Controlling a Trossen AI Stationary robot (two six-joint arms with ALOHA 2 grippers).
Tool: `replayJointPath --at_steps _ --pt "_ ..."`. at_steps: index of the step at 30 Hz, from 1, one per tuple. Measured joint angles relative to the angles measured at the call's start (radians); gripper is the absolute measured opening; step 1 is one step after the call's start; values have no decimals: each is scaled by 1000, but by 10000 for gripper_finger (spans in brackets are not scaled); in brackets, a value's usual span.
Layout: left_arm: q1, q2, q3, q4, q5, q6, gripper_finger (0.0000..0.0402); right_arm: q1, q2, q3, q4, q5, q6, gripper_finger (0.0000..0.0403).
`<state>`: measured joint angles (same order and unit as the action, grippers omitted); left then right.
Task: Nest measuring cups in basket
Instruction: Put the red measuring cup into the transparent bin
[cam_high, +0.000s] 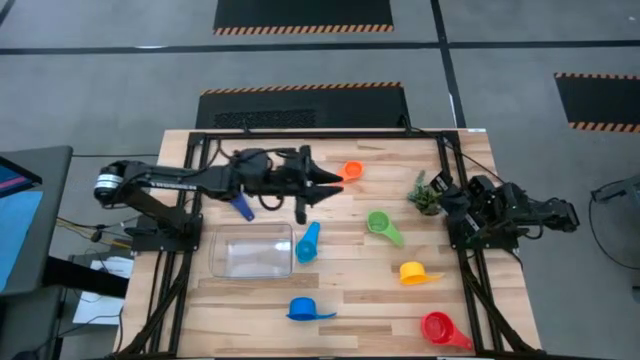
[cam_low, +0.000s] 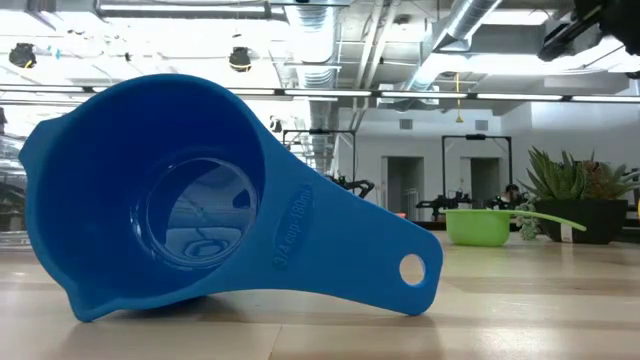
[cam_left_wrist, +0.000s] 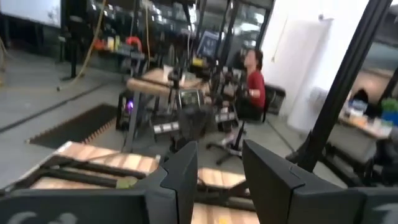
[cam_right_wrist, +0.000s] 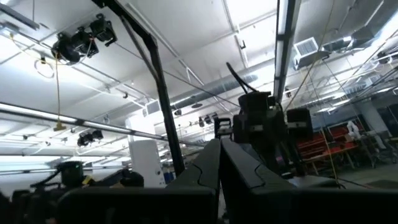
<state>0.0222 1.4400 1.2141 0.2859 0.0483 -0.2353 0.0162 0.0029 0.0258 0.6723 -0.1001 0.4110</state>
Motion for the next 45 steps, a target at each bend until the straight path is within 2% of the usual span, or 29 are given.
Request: replayJointPath --at_steps 11,19,25,27,32,36,39,42,45 --pt "-79 178 159 -57 -1 -14 116 20 0 44 -18 -7 8 33" --pt "-161 268 226 -174 -8 -153 116 59 0 44 -100 -8 8 33" --pt "-215 282 247 -162 -95 -186 116 79 0 45 -162 -9 42 33" --pt "-224 279 247 -165 -134 -170 116 91 0 60 -253 -42 80 33" --pt "-227 273 246 -167 -151 -157 116 152 47 178 -579 -63 161 27" --pt "-222 273 246 -218 -151 -143 116 225 137 304 -651 -81 107 20" --pt "-215 255 244 -365 -165 -120 116 287 222 420 -758 -96 86 18" --pt "-209 220 244 -467 -196 -124 116 344 326 542 -906 -42 92 18" --pt "-208 167 244 -478 -205 -113 116 396 454 650 -1027 31 149 17"
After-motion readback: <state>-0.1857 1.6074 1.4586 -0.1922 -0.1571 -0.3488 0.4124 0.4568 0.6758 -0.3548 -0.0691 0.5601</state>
